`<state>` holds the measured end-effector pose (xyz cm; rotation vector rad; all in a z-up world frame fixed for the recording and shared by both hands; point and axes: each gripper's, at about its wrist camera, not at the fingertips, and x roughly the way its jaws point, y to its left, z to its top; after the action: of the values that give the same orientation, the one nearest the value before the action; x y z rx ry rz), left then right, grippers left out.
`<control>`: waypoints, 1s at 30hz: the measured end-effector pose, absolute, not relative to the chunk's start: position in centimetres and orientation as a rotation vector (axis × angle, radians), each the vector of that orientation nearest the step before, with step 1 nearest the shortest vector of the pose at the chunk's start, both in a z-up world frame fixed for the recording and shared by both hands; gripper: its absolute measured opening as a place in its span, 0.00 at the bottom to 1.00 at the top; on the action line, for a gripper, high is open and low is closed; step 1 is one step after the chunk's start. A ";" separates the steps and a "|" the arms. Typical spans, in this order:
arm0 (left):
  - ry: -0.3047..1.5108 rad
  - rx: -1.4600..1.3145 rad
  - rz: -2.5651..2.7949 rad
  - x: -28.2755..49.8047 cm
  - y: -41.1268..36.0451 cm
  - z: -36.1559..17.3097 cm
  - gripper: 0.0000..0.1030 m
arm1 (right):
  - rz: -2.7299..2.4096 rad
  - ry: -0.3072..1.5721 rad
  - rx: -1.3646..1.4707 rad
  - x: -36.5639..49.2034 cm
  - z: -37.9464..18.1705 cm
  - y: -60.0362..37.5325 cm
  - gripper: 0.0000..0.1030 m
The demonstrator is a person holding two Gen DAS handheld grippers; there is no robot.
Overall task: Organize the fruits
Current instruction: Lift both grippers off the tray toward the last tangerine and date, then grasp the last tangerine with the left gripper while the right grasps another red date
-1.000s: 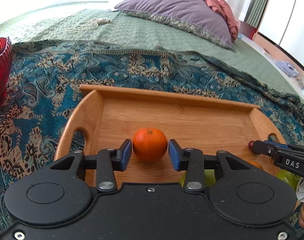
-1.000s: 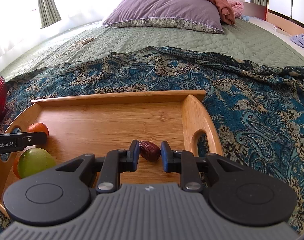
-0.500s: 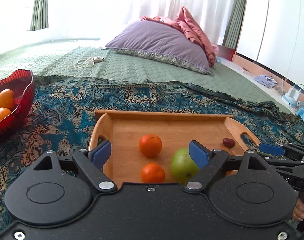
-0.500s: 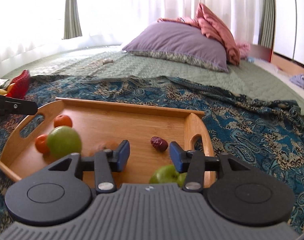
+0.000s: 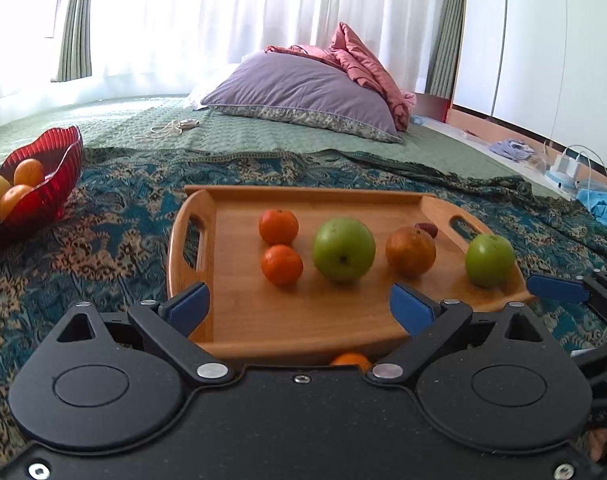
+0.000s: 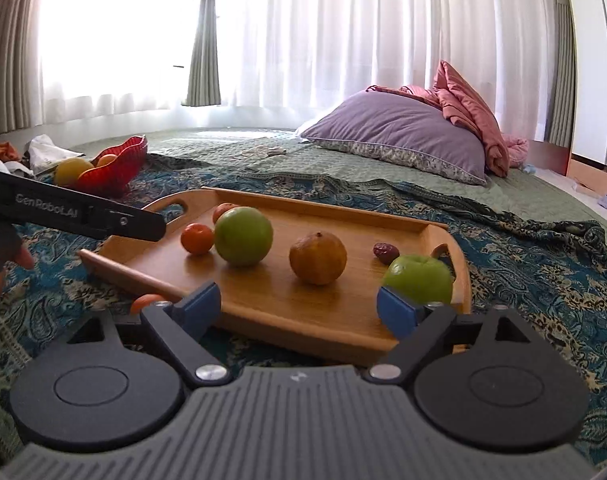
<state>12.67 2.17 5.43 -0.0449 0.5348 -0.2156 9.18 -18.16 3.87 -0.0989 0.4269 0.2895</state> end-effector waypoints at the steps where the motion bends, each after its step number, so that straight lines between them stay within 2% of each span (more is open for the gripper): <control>1: 0.536 -0.044 -0.218 12.5 2.1 5.2 0.95 | 0.295 0.417 -0.102 8.4 3.6 -18.0 0.99; 10: 0.540 0.006 -0.216 10.4 1.7 3.1 0.98 | 0.319 0.416 -0.098 5.0 2.3 -17.2 1.00; 16: 0.550 -0.009 -0.227 9.8 1.5 2.3 0.99 | 0.341 0.404 -0.125 3.1 1.0 -15.7 0.86; 22: 0.551 -0.017 -0.229 9.6 1.4 2.0 0.99 | 0.325 0.380 -0.165 1.7 0.1 -14.2 0.69; 26: 0.552 -0.019 -0.237 9.4 1.2 1.8 0.98 | 0.324 0.380 -0.148 1.3 -0.3 -14.0 0.61; 29: 0.560 -0.021 -0.248 9.3 1.0 1.7 0.92 | 0.313 0.382 -0.139 1.1 -0.4 -14.1 0.55; 30: 0.567 -0.021 -0.250 9.3 0.9 1.7 0.85 | 0.310 0.385 -0.135 1.1 -0.4 -14.1 0.54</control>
<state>9.34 0.91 1.71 -0.0212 0.5673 -0.2498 1.15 -14.07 -0.41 -0.1351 0.3846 0.3100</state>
